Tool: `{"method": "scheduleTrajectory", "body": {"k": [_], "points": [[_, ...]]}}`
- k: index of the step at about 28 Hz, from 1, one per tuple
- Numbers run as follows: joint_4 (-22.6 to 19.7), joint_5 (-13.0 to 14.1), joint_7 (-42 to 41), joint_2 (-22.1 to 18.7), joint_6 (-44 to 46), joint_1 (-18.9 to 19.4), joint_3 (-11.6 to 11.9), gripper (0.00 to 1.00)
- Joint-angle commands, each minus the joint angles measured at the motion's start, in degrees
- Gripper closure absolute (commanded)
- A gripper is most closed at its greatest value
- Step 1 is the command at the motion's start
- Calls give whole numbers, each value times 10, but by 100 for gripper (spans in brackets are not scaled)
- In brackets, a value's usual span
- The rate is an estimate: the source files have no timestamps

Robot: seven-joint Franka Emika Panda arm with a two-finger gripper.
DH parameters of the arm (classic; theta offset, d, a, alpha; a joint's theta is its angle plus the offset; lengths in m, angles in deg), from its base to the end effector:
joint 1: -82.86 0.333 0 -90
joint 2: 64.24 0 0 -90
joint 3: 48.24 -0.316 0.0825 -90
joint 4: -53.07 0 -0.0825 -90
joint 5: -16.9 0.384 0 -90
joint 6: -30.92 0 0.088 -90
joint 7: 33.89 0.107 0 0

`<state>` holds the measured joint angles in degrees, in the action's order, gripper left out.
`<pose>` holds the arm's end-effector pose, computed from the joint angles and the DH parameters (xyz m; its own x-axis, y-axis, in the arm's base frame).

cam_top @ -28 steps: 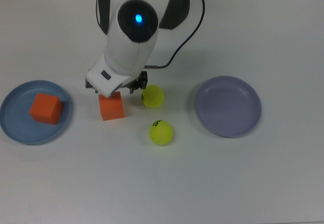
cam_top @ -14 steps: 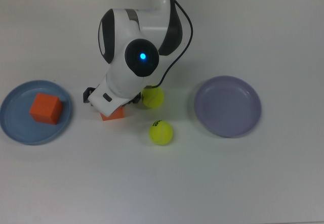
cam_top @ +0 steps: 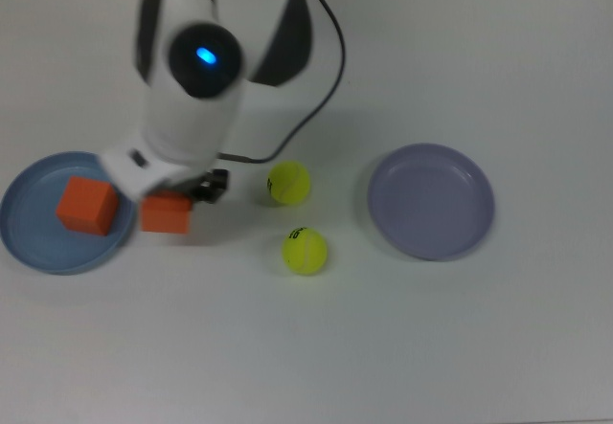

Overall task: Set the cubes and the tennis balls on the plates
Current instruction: 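Carry the second cube onto the blue plate beside the first, release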

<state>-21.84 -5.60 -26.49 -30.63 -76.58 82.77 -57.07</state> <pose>0.7201 0.0566 0.4049 0.9926 0.1208 0.0126 0.1123 -0.9521 0.2845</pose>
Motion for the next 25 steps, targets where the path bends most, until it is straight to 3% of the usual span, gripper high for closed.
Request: {"method": "scheduleTrajectory", "body": {"k": [1, 7, 12, 20, 21, 22, 23, 25], "points": [[6, 21, -16, -21, -18, -49, 2, 100], [-15, 16, -19, -7, -87, -89, 43, 100], [-30, 16, -29, -2, -87, -91, 73, 100], [-43, 4, -29, 1, -87, -105, 78, 98], [-45, -1, -28, 1, -87, -105, 78, 86], [-52, -8, -27, 1, -87, -103, 78, 31], [-52, -10, -23, 1, -87, -102, 77, 0], [-52, -10, -22, 1, -87, -100, 77, 0]]}}
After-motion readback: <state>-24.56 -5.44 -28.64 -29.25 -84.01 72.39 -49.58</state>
